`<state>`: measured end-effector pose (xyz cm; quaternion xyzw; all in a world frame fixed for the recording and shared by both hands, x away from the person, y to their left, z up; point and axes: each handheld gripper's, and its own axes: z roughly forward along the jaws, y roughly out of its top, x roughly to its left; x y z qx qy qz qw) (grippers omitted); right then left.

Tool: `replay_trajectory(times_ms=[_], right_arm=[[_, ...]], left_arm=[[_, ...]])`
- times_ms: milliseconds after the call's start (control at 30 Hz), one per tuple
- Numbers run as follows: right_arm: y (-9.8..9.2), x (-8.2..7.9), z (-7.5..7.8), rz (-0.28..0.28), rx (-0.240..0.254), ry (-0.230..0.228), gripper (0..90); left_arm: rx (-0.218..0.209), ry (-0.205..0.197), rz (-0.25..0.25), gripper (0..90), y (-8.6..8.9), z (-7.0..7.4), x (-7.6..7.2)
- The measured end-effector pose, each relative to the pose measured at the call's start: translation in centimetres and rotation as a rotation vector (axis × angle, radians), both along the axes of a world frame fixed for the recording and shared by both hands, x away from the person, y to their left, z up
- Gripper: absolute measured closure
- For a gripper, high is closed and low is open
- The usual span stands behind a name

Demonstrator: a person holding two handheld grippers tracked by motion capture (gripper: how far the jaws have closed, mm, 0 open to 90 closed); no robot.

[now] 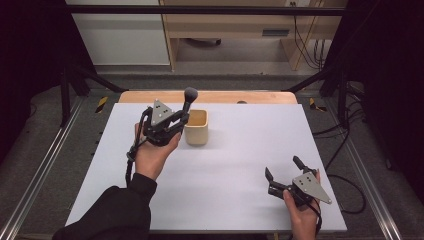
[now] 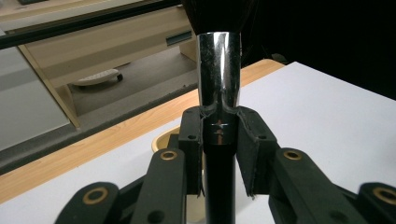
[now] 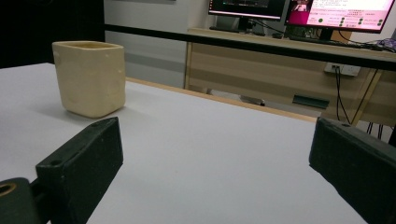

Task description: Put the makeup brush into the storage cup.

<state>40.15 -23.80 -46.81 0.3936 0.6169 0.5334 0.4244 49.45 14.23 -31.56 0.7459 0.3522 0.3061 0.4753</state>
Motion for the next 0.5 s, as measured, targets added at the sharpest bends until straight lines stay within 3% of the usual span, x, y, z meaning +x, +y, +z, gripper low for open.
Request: replay_trajectory(times_ms=[100, 500], right_arm=[[0.0, 0.1, 0.0, 0.000, -0.001, -0.001, 3.0], [0.1, 0.1, 0.0, 0.000, -0.011, 0.000, 3.0]], left_arm=[[0.003, -0.019, 0.006, 72.8, 0.0, 0.1, 0.2], [-0.045, -0.008, 0.035, 72.7, 0.3, -0.4, 1.2]])
